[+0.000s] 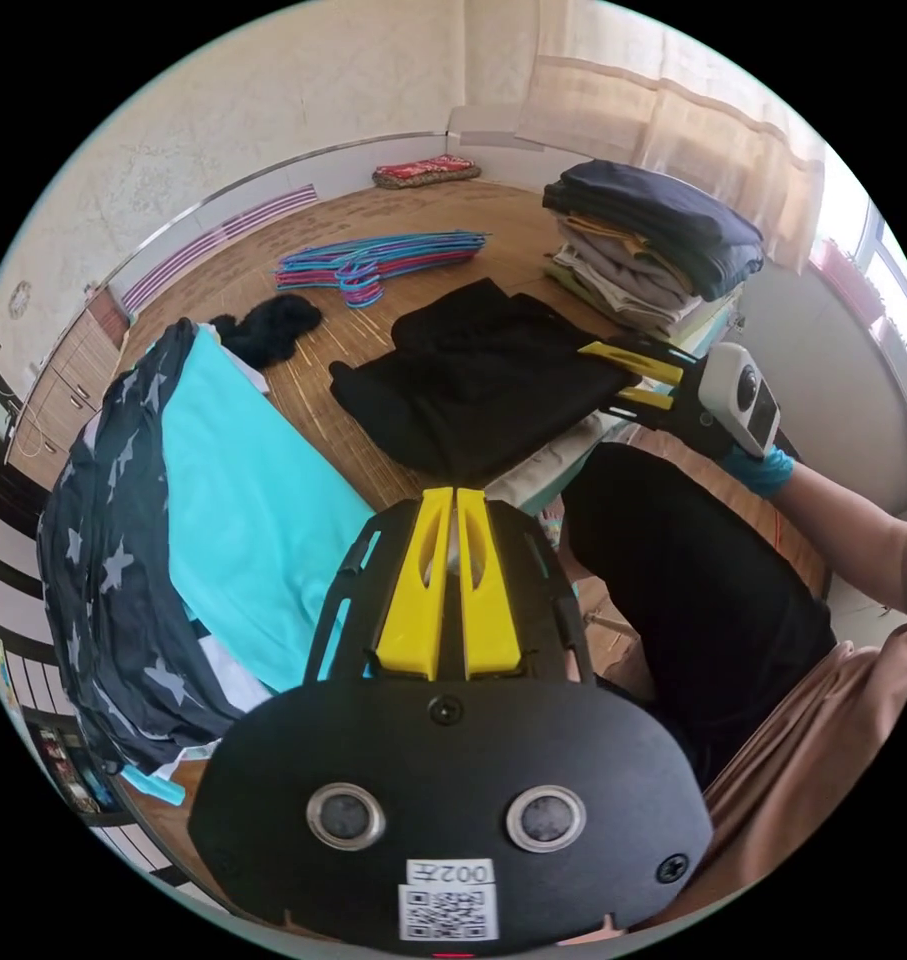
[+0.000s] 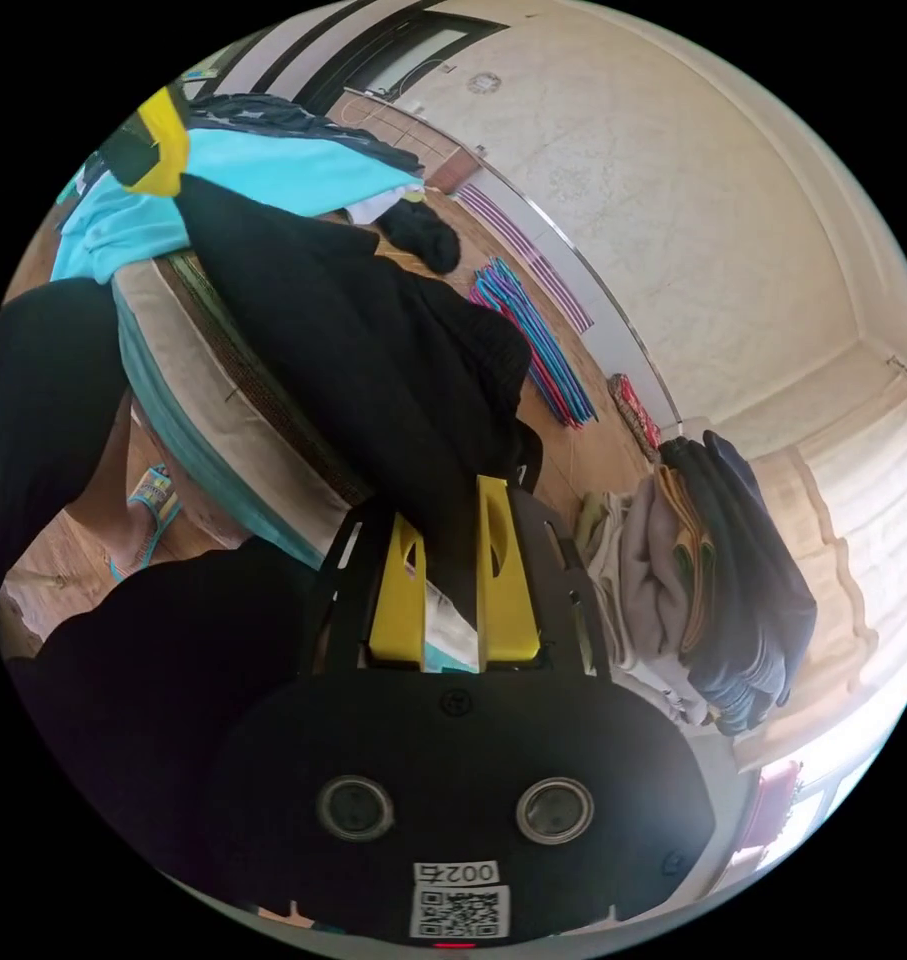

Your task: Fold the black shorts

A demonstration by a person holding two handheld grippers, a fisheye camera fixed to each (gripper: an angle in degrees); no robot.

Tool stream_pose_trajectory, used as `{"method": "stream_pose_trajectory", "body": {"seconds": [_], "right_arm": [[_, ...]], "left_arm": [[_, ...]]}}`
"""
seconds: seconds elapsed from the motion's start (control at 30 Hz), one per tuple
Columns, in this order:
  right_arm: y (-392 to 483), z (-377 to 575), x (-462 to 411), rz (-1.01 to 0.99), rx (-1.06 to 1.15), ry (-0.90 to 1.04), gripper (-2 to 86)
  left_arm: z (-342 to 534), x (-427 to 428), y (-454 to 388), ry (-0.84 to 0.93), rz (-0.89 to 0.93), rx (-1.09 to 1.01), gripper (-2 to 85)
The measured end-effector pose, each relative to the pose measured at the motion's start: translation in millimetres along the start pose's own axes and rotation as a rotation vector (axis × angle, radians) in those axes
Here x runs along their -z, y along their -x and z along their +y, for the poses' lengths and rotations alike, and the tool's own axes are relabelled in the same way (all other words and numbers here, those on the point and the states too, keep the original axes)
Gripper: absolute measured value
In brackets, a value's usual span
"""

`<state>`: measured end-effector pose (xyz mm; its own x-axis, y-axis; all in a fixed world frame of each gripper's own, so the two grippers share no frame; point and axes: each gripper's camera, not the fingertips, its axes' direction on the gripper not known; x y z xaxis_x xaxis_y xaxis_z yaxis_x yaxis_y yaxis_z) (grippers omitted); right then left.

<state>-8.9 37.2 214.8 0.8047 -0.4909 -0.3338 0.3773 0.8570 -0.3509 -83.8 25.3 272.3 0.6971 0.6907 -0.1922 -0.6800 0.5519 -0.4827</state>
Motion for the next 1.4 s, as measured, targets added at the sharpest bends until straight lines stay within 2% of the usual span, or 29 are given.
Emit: {"method": "stream_pose_trajectory", "body": {"seconds": [0.3, 0.47, 0.57, 0.7, 0.87, 0.97, 1.17, 1.4], "right_arm": [[-42.9, -16.7, 14.4, -0.127, -0.048, 0.007, 5.6], [-68.7, -36.2, 17.9, -0.195, -0.058, 0.040, 5.5], [-83.3, -47.3, 18.8, -0.222, -0.062, 0.056, 5.4], [-103.3, -58.8, 17.8, -0.251, -0.072, 0.082, 5.4], [-121.1, -60.7, 16.2, -0.274, -0.076, 0.074, 5.7], [-126.6, -53.9, 11.8, -0.266, -0.072, 0.071, 6.1], [-121.0, -34.4, -1.3, -0.186, -0.033, 0.099, 8.9], [-121.9, -13.3, -12.5, -0.116, 0.002, 0.096, 8.7]], "left_arm": [[-0.8, 41.0, -1.6, -0.103, -0.003, 0.008, 1.2], [-34.9, 64.1, -39.4, -0.186, 0.026, -0.219, 8.0], [-59.6, 53.1, -70.9, -0.148, -0.004, -0.336, 10.9], [-88.5, 35.5, -101.6, -0.082, -0.066, -0.385, 12.5], [-119.2, 26.9, -119.2, -0.021, -0.284, -0.323, 8.9], [-127.4, 27.5, -118.2, 0.033, -0.347, -0.298, 6.5], [-137.4, 36.5, -124.7, 0.062, -0.366, -0.300, 1.2], [-163.4, 49.4, -134.7, 0.094, -0.342, -0.306, -0.4]]}}
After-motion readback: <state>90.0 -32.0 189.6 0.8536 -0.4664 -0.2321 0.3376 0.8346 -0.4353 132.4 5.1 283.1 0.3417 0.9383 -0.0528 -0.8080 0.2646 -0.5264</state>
